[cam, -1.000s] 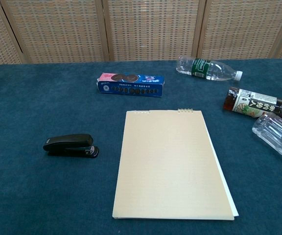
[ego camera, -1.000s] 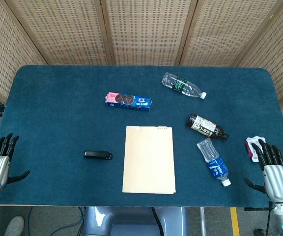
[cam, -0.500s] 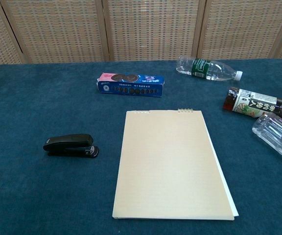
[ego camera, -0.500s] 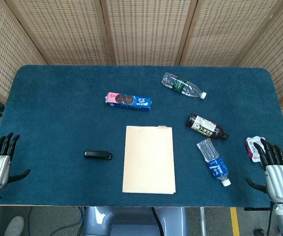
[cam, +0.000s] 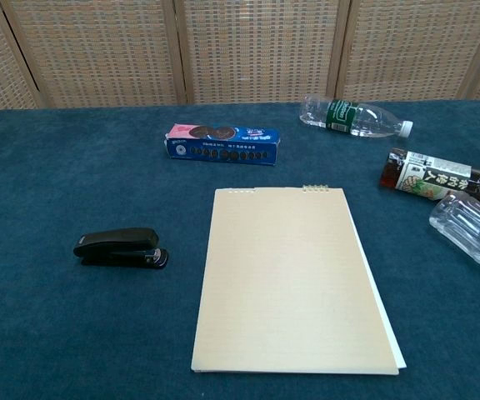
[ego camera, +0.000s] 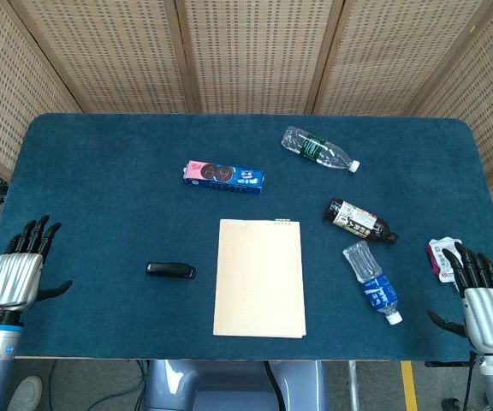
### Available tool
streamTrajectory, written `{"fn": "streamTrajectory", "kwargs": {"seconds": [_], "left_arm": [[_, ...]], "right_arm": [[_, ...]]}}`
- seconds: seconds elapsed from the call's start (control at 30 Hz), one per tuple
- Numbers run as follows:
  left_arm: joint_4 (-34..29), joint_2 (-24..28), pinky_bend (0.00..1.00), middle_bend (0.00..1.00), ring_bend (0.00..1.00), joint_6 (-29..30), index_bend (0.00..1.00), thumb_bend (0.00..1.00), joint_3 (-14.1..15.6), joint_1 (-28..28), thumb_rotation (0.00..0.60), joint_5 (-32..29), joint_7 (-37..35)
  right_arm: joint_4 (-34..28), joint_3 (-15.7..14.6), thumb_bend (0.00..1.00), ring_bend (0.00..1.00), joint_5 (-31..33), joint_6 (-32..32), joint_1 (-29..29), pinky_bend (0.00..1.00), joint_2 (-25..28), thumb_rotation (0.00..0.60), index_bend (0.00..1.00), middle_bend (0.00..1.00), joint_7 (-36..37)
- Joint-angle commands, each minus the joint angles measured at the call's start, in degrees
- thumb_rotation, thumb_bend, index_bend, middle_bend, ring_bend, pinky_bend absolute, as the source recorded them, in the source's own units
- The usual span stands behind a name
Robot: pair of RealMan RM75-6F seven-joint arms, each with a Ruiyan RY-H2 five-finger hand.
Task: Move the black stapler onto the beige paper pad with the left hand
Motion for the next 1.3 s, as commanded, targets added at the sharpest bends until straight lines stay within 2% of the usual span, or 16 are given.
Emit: {"fn": "streamTrajectory", "kwargs": {"seconds": [0.03, 0.33, 0.67, 1.07, 1.3], "left_arm": [[-0.5, -1.1, 0.17, 0.0, 0.05, -4.0, 0.14, 0.18, -1.3, -3.3, 0.6, -1.9, 2.2], [1.3, -6.9, 0.19, 0.02, 0.08, -12.0, 0.21, 0.2, -2.3, -10.8, 0.6, -7.9, 9.8], [1.8, -13.4, 0.2, 0.05, 0.1, -14.9, 0.24, 0.2, -2.4, -16.7, 0.6, -14.8, 19.0], [4.7, -22.5, 0.24, 0.08, 0.12, -13.7, 0.28, 0.22, -2.8, -22.5, 0.6, -24.9, 26.3], [6.6, -26.3, 0.25, 0.1, 0.14, -11.7, 0.31, 0.26, -2.8, -24.5, 0.6, -27.3, 28.4]], "right_arm": [[0.0, 0.0, 0.09, 0.0, 0.1, -0.1, 0.0, 0.0, 0.1, 0.6, 0.06, 0.0, 0.2], [0.1, 0.2, 0.09, 0.0, 0.5, -0.1, 0.0, 0.0, 0.2, 0.6, 0.07, 0.0, 0.9], [0.3, 0.6, 0.09, 0.0, 0.9, 0.2, -0.2, 0.0, 0.8, 0.6, 0.07, 0.0, 2.7], [0.6, 0.9, 0.09, 0.0, 1.3, 0.2, -0.4, 0.0, 1.4, 0.6, 0.08, 0.0, 4.9], [0.7, 1.0, 0.09, 0.0, 1.4, 0.3, -0.4, 0.0, 1.6, 0.6, 0.08, 0.0, 5.9]]}}
